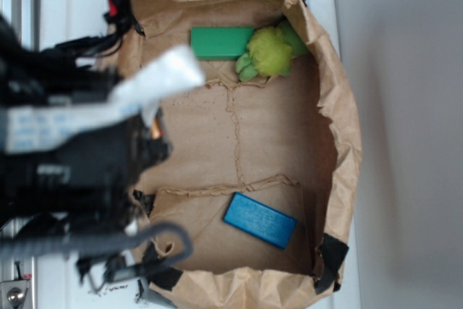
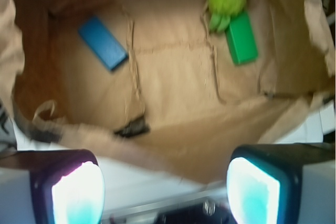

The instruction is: Grab the green animal.

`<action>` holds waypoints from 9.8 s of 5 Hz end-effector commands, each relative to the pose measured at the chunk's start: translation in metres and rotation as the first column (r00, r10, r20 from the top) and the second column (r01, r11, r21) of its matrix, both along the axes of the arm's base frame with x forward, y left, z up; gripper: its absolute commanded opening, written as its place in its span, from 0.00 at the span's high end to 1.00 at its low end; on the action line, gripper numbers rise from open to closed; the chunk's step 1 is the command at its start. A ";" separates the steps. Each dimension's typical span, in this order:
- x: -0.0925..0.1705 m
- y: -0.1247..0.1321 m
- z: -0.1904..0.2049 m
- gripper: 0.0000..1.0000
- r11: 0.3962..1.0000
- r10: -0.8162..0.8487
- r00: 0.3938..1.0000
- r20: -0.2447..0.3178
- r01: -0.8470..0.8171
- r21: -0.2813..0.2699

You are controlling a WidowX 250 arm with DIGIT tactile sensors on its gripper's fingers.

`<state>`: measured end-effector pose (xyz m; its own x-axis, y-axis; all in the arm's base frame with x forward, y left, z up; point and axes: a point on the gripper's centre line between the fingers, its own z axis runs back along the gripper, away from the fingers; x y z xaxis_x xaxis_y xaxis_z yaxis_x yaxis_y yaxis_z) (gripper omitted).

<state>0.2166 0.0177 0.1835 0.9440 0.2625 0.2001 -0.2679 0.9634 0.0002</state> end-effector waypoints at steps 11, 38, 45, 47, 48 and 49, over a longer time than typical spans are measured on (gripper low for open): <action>0.086 0.056 -0.066 0.00 0.987 0.118 0.983 0.140 -0.132 0.095; 0.118 0.077 -0.105 1.00 0.959 0.208 0.956 0.207 -0.240 0.148; 0.050 0.054 0.006 1.00 0.964 -0.263 0.953 0.150 0.252 0.084; 0.040 0.036 0.025 1.00 0.965 -0.253 0.959 0.131 0.239 0.111; 0.045 0.018 0.021 1.00 0.964 -0.233 0.965 0.122 0.213 0.160; 0.056 0.007 0.017 1.00 0.974 -0.197 0.971 0.136 0.178 0.137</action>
<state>0.2639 0.0221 0.1785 0.9528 0.0581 0.2981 -0.0911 0.9910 0.0981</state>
